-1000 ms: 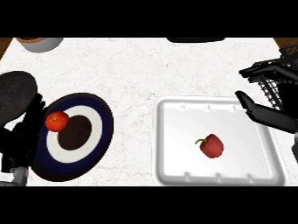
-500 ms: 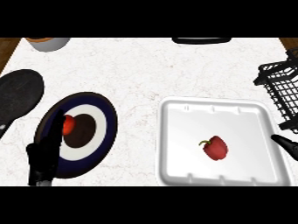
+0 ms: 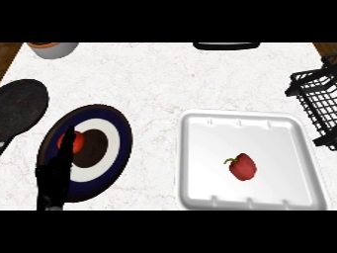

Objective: Pick the bell pepper from the tray and place it in the tiered basket

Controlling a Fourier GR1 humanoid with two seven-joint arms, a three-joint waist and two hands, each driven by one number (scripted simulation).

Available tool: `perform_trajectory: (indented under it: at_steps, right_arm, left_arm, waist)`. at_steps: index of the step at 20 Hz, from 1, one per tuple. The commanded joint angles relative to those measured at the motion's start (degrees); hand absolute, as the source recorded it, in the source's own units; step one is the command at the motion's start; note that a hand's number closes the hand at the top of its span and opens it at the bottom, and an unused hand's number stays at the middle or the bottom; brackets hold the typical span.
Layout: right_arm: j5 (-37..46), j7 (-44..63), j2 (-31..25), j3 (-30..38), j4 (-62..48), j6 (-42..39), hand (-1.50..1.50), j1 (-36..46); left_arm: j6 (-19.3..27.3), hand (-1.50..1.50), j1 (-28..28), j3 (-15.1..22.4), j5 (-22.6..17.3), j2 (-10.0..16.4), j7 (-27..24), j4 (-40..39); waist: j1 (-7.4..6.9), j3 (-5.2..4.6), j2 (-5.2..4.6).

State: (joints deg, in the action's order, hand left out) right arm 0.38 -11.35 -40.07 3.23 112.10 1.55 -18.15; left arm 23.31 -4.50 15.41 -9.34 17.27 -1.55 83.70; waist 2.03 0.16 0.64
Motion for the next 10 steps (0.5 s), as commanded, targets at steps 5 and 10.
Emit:
perform_trajectory:
  at_steps: [5, 10]
  right_arm:
    - [25.39, 19.01, -2.13, -7.38, 14.11, 7.36, -1.5, -6.5]
    - [39.5, 30.12, 3.12, -16.78, 18.68, 7.25, -1.5, -5.39]
  left_arm:
    - [-1.96, 0.0, -0.96, 0.22, -0.58, -0.59, 0.15, -3.16]
    - [0.06, 0.0, 1.84, 1.45, 1.73, -2.54, 3.78, -2.64]
  waist:
    - [-1.27, -0.38, -0.58]
    - [-1.9, -0.23, -0.65]
